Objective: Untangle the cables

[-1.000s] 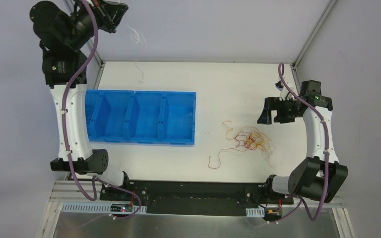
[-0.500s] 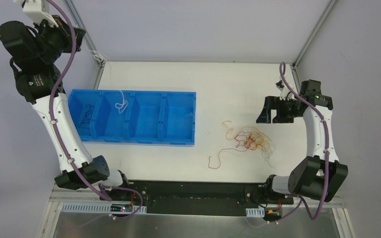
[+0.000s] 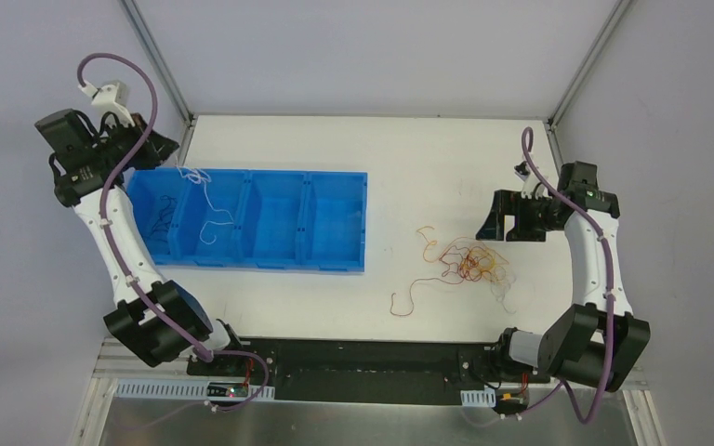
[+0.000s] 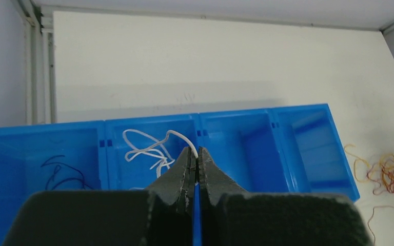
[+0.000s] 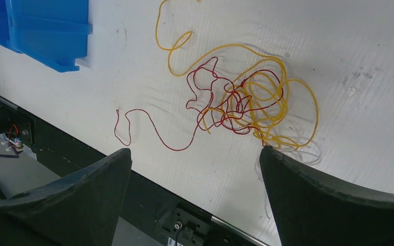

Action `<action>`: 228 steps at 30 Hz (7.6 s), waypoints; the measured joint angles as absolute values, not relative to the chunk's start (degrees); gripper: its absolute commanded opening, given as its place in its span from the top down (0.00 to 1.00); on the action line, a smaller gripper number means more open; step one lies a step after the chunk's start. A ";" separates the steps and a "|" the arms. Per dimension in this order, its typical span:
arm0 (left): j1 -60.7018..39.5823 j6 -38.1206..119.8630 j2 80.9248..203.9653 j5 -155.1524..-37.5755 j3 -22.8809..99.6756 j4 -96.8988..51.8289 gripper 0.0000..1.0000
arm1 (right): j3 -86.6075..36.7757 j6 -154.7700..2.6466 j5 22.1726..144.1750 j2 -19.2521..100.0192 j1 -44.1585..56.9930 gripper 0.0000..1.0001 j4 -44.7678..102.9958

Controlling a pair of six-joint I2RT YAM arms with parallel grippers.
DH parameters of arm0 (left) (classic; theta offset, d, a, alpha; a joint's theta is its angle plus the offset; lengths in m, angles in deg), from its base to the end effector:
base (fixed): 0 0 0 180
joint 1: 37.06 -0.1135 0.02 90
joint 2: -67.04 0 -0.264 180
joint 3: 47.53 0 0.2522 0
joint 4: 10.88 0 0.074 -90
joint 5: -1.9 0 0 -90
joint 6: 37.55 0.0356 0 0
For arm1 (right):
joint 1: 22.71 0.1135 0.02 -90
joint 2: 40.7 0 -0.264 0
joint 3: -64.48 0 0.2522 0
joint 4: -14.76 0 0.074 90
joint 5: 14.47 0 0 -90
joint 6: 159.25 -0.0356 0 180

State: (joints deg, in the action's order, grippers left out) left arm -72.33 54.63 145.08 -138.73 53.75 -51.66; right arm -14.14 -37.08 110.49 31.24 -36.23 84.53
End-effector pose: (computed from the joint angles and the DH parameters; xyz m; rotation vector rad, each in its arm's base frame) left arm 0.2519 0.1445 0.4422 0.0797 1.7751 -0.3572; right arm 0.2336 -0.0352 0.3018 -0.5769 2.3786 0.4816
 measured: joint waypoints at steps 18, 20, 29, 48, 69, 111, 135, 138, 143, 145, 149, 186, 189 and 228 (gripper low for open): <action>-63.34 73.53 148.73 -131.91 38.48 -58.46 1.00 | -10.16 -36.73 110.76 31.27 -36.23 0.01 83.48; -62.42 74.93 149.65 -129.07 38.52 -59.38 0.80 | -9.75 -36.67 110.80 31.38 -36.23 0.00 83.17; -59.71 78.97 153.80 -124.79 47.70 -70.99 0.24 | -9.60 -35.53 110.73 32.51 -35.97 0.02 83.06; 6.29 61.55 170.72 -132.09 56.38 -56.36 0.30 | -9.75 -36.08 101.95 47.35 -34.00 0.23 83.70; 24.61 67.28 192.84 -120.81 61.19 -39.05 0.98 | -11.39 -45.85 98.67 57.80 -34.50 0.42 79.48; -7.69 56.16 161.52 -118.34 107.30 -47.60 1.00 | -11.06 -39.95 77.47 61.91 -28.82 1.00 80.61; -23.08 54.28 121.26 -111.68 43.50 -51.97 1.00 | -11.28 -38.99 78.69 61.67 -28.99 1.00 80.99; -24.81 53.86 122.11 -110.95 40.27 -52.34 1.00 | -11.30 -38.94 78.78 61.65 -28.99 1.00 81.03; -28.20 53.36 127.38 -110.71 37.82 -53.28 1.00 | -11.30 -38.70 78.84 60.93 -28.99 1.00 81.27; -30.19 53.42 129.32 -110.84 37.06 -53.50 1.00 | -11.30 -38.61 78.87 60.21 -28.99 1.00 81.45; -34.56 54.14 134.17 -114.67 35.88 -52.52 1.00 | -11.30 -38.51 78.98 59.31 -28.99 1.00 81.64; -12.28 73.51 145.43 -127.52 38.32 -47.86 0.17 | -13.73 -33.43 94.60 50.85 -30.30 1.00 93.18; -3.13 66.87 152.03 -127.50 40.73 -43.84 0.19 | -14.56 -33.04 98.43 50.87 -31.90 1.00 95.02; 10.95 56.51 176.16 -131.15 55.24 -22.31 1.00 | -27.98 -20.47 128.33 41.80 -26.35 0.88 114.73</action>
